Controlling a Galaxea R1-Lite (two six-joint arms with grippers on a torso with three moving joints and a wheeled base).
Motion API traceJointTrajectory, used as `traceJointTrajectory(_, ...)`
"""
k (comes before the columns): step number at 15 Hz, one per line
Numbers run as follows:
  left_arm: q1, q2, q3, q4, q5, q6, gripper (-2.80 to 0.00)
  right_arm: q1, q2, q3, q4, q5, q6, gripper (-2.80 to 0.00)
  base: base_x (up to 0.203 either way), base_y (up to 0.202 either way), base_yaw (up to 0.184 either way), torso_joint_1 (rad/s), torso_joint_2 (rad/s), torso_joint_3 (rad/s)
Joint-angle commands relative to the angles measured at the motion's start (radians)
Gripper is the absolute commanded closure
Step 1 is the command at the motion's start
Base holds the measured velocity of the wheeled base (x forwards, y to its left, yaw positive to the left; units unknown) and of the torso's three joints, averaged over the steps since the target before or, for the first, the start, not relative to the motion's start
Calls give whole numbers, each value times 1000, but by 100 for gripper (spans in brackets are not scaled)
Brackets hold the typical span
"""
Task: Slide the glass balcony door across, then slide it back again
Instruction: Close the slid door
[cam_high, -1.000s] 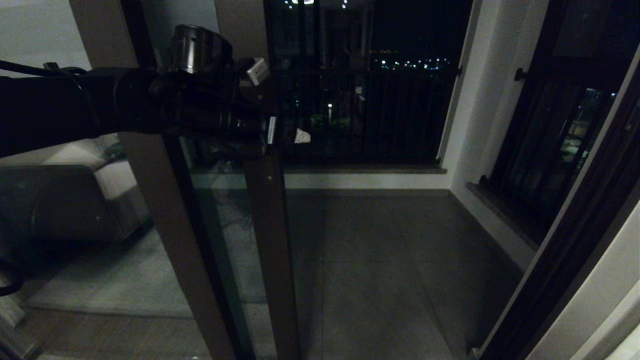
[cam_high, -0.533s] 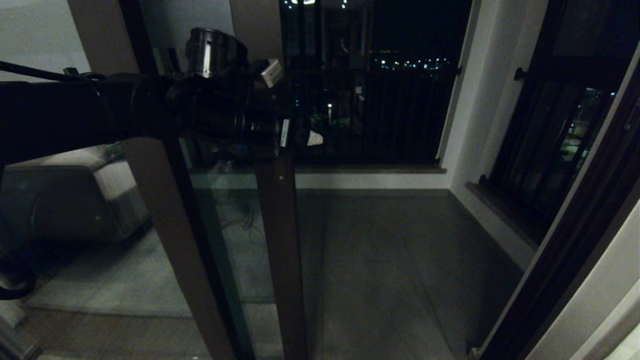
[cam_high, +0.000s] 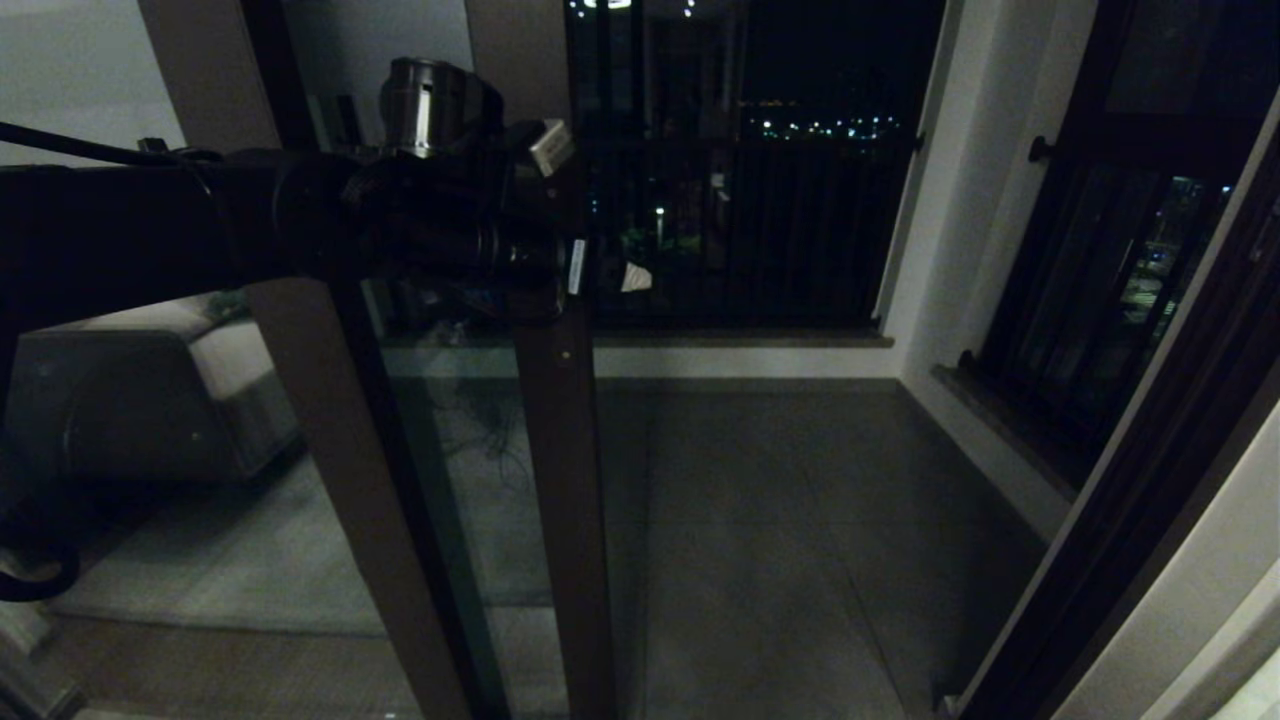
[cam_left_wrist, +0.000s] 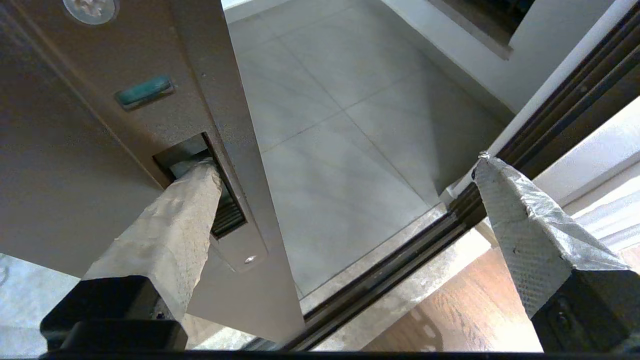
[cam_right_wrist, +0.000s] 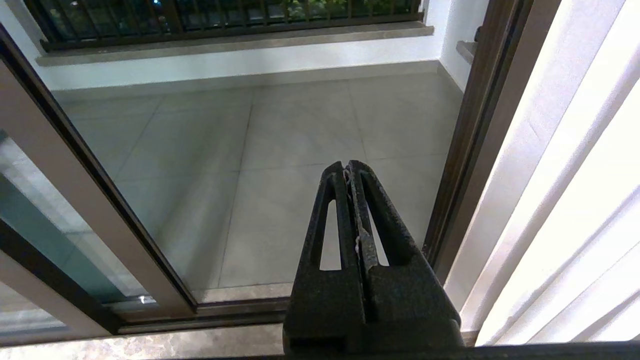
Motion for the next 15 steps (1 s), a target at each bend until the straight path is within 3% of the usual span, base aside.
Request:
traceJointTrajectory(1, -10, 2, -1, 1, -4, 1, -280, 0, 1, 0, 1, 0, 0, 0, 0, 0, 0, 0, 0, 0)
traceJointTrajectory(15, -54, 14, -8, -1, -2, 1, -280, 0, 1, 0, 1, 0, 0, 0, 0, 0, 0, 0, 0, 0)
